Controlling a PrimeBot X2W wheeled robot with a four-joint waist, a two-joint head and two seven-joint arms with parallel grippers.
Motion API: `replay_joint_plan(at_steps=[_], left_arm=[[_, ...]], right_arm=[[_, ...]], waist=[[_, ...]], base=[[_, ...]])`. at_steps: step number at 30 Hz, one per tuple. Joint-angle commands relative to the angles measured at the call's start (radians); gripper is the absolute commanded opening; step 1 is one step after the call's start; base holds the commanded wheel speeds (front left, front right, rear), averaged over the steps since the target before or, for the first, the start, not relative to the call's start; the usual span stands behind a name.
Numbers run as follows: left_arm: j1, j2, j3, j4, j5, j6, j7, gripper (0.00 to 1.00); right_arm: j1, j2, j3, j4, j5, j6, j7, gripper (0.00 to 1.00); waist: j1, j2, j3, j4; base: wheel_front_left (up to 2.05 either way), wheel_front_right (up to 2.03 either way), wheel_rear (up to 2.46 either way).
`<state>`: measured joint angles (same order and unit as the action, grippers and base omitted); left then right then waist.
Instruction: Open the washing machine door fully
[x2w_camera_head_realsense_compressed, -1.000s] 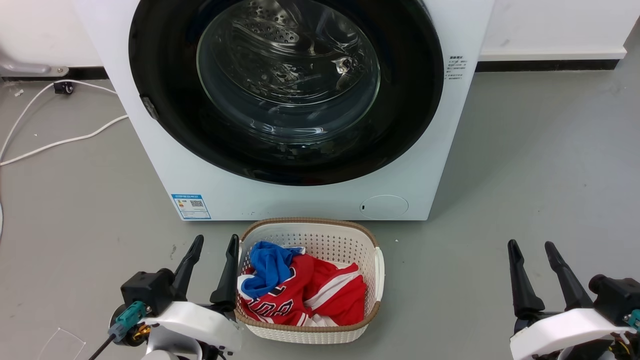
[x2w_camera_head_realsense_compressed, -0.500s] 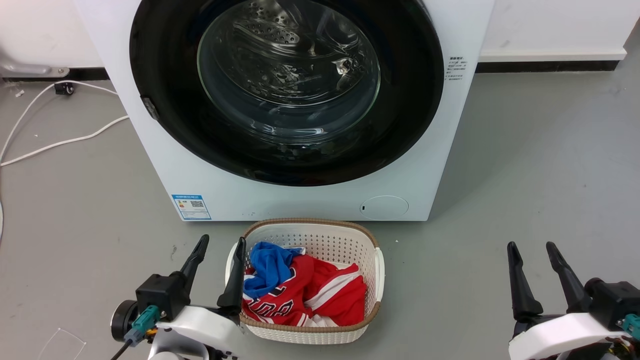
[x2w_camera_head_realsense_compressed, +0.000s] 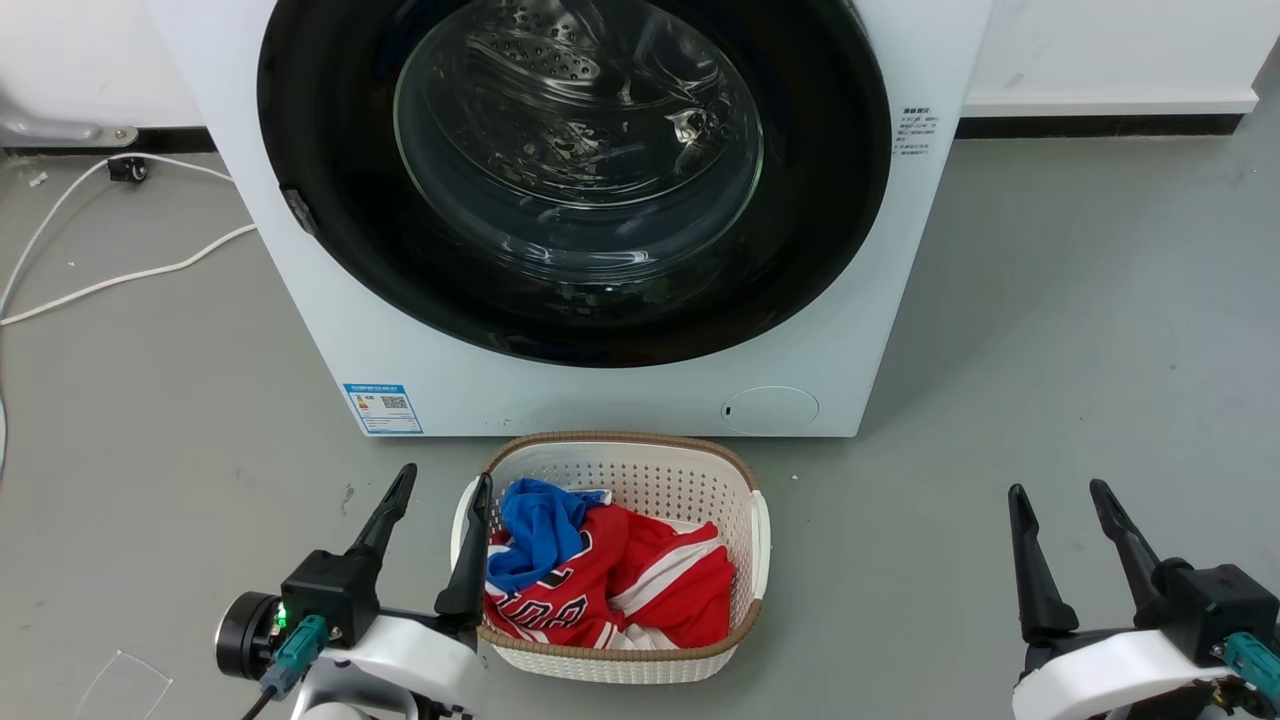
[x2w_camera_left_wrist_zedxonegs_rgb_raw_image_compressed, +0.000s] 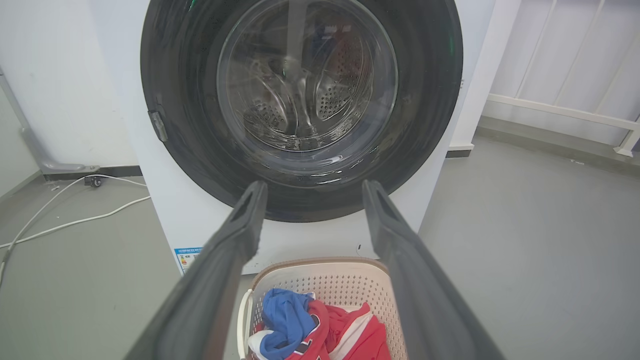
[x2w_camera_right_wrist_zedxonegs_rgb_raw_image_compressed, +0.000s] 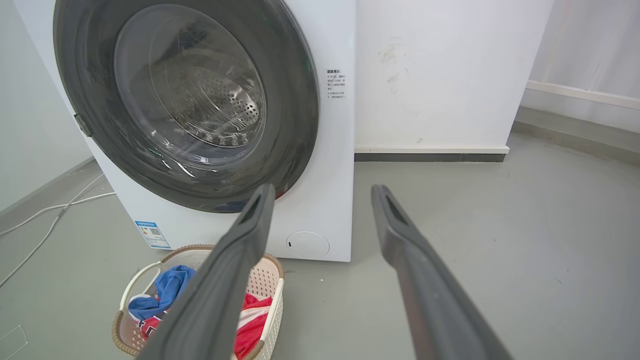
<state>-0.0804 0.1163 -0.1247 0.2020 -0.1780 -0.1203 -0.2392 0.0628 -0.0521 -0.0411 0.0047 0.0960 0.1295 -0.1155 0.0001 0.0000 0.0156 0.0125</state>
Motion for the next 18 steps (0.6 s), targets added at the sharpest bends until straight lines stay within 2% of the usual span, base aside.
replay_joint_plan(at_steps=[1,12,18], left_arm=[[-0.004,-0.003,0.004,-0.001,0.017,-0.001,-0.008,1.0],[-0.01,-0.013,0.015,0.012,0.074,-0.005,-0.027,1.0],[-0.012,-0.016,0.023,0.02,0.059,-0.007,-0.027,1.0]], right_arm=[[0.006,0.003,0.0,-0.003,-0.015,0.002,-0.007,1.0],[0.007,0.003,0.002,0.01,-0.064,0.001,-0.038,1.0],[0.003,0.003,0.0,0.022,-0.046,0.001,-0.042,1.0]], waist=[[0.0,0.0,0.001,0.0],[-0.0001,0.0,0.006,0.002],[-0.0001,0.0,0.008,0.002]], base=[[0.0,0.0,0.0],[0.0,0.0,0.0],[0.0,0.0,0.0]])
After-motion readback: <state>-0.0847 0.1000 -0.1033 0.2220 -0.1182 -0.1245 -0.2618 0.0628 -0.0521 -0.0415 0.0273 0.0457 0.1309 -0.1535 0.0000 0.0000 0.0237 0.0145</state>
